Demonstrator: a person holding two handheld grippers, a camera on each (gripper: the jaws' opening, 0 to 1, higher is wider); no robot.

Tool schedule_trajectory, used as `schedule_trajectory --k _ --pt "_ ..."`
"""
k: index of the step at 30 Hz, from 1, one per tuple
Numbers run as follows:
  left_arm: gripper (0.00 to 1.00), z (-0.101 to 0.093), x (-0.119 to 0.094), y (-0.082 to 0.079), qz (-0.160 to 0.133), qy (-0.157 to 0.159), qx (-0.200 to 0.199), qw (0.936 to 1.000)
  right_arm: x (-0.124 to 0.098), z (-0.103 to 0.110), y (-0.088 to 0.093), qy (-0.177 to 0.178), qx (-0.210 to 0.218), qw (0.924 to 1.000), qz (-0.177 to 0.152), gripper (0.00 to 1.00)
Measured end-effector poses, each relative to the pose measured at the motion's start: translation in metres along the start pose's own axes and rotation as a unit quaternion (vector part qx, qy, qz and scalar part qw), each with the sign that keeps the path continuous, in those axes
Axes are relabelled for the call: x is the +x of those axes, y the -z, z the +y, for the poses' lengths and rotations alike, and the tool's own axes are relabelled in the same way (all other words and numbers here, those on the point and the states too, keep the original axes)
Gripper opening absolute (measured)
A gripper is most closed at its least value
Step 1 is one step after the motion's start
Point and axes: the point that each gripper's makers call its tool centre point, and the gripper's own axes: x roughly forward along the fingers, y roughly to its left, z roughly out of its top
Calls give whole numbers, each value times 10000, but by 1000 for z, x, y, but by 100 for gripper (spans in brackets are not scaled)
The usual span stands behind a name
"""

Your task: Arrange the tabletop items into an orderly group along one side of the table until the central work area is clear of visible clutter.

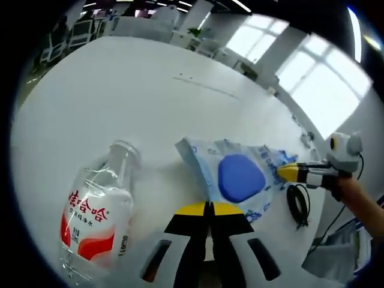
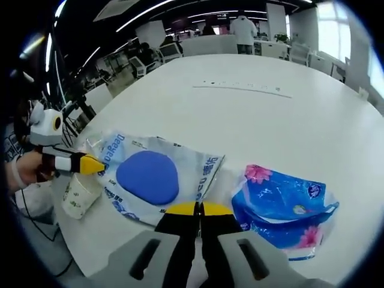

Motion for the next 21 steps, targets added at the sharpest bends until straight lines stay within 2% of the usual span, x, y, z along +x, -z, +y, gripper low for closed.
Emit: schedule_trajectory --k 21 --pt "0 -4 -1 1 -72 17 -136 9999 -4 -4 1 145 -192 9997 -33 2"
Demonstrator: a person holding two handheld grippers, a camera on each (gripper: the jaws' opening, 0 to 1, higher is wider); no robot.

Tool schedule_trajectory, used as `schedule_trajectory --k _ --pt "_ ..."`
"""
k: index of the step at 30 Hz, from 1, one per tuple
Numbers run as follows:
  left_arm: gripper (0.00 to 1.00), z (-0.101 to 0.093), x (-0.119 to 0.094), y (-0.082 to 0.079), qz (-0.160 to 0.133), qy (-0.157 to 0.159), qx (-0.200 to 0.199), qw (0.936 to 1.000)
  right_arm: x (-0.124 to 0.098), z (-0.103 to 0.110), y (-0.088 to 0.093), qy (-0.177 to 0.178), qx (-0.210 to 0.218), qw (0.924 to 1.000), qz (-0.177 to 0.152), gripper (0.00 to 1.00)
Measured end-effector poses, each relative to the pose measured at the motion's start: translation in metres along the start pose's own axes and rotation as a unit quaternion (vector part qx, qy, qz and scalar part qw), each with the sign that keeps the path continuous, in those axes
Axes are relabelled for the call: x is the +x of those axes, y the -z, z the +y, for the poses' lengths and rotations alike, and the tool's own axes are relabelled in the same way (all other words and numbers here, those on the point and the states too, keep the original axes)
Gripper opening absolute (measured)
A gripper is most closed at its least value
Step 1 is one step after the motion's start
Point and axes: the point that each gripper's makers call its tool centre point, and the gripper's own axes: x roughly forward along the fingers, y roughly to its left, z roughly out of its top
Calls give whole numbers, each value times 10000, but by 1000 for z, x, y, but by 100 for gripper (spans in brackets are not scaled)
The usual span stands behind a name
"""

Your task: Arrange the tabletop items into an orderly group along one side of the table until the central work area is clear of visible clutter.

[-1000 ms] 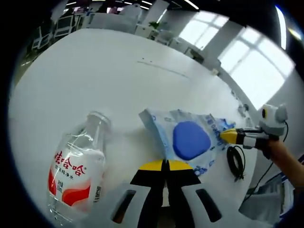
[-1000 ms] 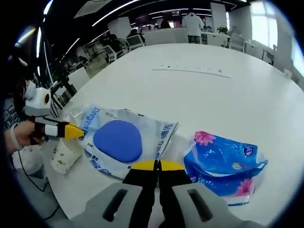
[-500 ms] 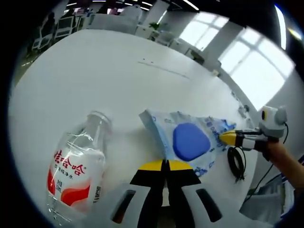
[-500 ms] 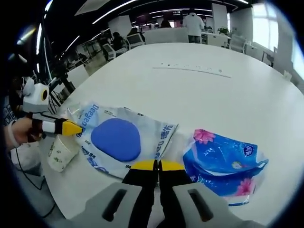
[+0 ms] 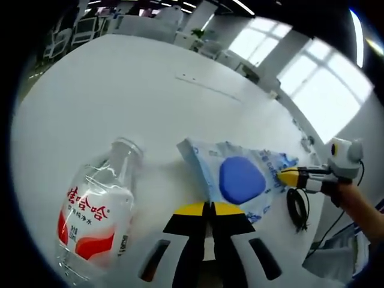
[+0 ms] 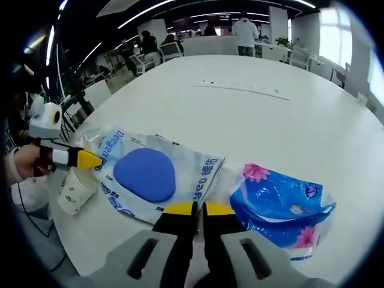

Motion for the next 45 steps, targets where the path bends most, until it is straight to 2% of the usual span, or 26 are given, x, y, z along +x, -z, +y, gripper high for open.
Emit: schedule_trajectory --k 12,20,22,26,28,30,33,38,41,43,45 --pt "6 -4 -5 -7 -184 -37 90 9998 -13 13 -5 85 -144 9998 -111 12" --pt "15 -10 -9 -16 -324 -52 193 9993 -23 21 -10 120 -211 9994 -243 20" --pt "15 -13 -12 -18 -371 -47 229 9990 -28 26 -14 123 -227 9992 -311 25" --pt "17 -16 -17 -24 -463 -13 271 9986 -40 43 -26 -73 -233 9977 -626 38" --pt "18 -13 -18 -25 -478 -15 244 9986 -45 58 -30 -371 46 9961 -799 40" --pt "19 -12 -22 -26 -490 -10 246 9985 -45 60 -28 -431 80 9959 -791 41" --pt "22 -11 -26 -27 -507 1 332 9982 -42 58 -20 -338 13 9974 -641 45" --pt "29 -12 -34 -31 -541 110 545 9970 -47 51 -12 -189 77 9979 -622 52" --pt "34 -14 -42 -36 -589 240 726 9953 -54 54 -9 -114 153 9978 -637 61" --pt "37 -11 -46 -34 -466 255 900 9945 -56 59 -4 -69 232 9978 -623 66" --pt "39 -8 -51 -36 -478 295 889 9945 -57 69 0 -109 302 9976 -615 70"
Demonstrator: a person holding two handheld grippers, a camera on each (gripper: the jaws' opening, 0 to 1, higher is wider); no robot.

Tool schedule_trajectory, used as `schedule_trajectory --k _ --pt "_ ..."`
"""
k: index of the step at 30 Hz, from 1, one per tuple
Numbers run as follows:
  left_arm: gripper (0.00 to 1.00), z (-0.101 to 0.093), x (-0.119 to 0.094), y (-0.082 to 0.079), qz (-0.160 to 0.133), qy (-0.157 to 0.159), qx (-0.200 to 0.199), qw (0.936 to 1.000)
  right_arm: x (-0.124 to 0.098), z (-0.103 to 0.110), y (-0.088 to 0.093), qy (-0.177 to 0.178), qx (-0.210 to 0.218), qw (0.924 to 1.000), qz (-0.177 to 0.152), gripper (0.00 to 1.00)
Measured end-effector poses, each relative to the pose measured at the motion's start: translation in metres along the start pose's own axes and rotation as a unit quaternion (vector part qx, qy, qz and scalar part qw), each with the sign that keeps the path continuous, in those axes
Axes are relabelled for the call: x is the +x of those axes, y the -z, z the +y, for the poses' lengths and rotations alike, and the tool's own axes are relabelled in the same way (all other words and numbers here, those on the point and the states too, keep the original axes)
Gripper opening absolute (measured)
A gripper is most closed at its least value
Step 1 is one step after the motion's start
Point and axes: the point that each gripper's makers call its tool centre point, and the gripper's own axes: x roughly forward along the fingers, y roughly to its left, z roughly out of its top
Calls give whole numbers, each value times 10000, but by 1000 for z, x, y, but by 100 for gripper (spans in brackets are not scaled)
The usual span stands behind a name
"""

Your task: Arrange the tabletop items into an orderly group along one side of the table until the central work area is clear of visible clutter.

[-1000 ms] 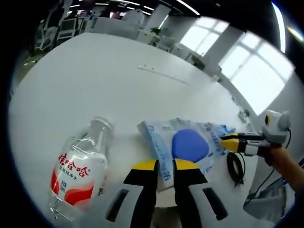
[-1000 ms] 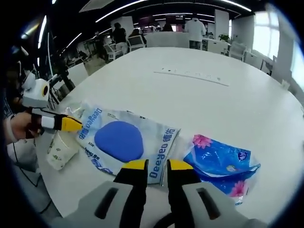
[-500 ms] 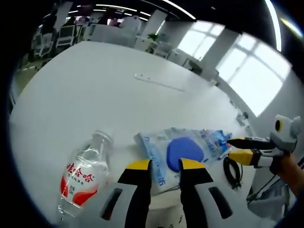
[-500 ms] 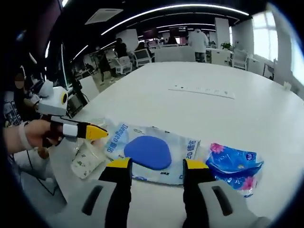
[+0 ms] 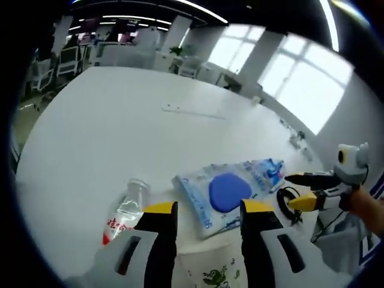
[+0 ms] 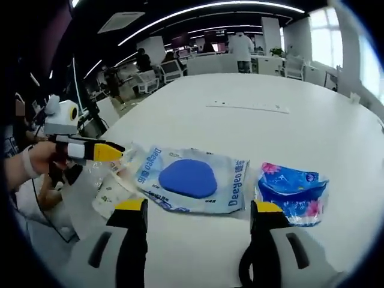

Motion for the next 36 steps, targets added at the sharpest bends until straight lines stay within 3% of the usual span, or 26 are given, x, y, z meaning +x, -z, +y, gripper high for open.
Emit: schedule_trajectory --k 9,20,26,30,36 --pt "51 11 -21 -3 75 215 286 9993 2 37 13 -96 244 9997 17 78" --pt "92 31 -34 4 318 428 593 9968 12 72 -2 -315 490 9983 -82 82" --pt "96 42 -38 14 367 453 560 9967 23 84 -16 -445 490 9978 -46 81" --pt "95 49 -42 19 443 373 669 9961 31 88 -25 -547 507 9972 -13 81" --pt "92 61 -49 22 343 169 501 9980 49 102 -40 -793 499 9956 24 81"
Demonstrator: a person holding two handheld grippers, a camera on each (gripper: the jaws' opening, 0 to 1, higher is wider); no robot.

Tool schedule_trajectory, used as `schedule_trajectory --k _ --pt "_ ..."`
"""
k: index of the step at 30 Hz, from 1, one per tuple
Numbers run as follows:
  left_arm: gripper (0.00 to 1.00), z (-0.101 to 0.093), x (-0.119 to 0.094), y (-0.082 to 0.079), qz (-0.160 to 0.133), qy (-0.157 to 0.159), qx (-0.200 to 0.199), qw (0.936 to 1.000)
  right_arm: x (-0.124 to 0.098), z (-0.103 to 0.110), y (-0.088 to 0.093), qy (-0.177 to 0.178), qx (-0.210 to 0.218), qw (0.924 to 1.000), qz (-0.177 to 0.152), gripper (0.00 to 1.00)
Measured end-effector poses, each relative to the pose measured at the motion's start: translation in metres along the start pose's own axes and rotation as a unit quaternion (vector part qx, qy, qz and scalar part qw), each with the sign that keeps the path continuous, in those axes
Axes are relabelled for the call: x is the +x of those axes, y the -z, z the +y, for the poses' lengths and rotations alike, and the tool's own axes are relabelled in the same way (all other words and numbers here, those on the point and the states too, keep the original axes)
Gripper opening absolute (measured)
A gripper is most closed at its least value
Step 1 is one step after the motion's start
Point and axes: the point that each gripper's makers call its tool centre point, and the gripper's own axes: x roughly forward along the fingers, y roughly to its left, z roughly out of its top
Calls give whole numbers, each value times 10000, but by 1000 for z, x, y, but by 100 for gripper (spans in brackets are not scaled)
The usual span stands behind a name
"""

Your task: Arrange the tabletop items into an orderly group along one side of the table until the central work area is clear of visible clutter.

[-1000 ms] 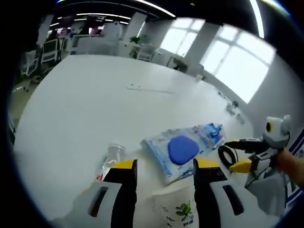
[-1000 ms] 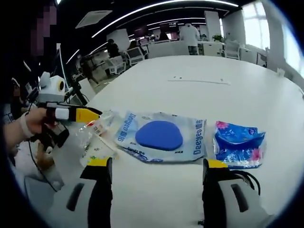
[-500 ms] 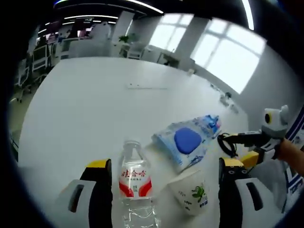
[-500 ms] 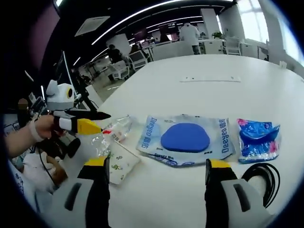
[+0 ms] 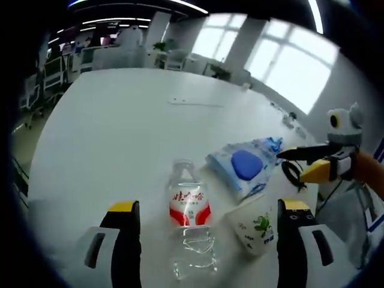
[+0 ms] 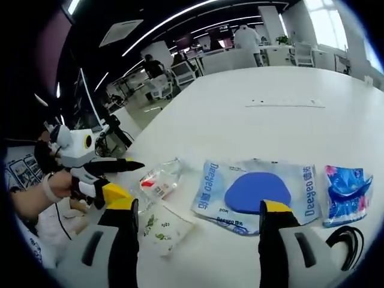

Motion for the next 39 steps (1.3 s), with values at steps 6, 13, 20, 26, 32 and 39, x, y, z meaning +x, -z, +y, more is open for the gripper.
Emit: schedule_trajectory --k 6,13,20,26,32,39 --pt "89 7 -3 13 132 -145 -113 9997 18 7 -6 -170 -7 9998 70 81" --pt "88 10 -5 19 255 -191 -63 9995 34 21 -14 -422 54 9990 113 81" --pt "84 13 -7 20 270 -333 145 9990 49 37 -14 -743 289 9964 271 81" --pt "80 15 -8 19 230 -456 254 9984 62 46 -10 -925 543 9931 477 80" --pt "75 15 -12 24 262 -575 342 9974 73 51 -14 -1141 1047 9866 511 78" --pt "68 13 -13 26 277 -656 439 9965 81 53 -14 -1371 1619 9753 611 72"
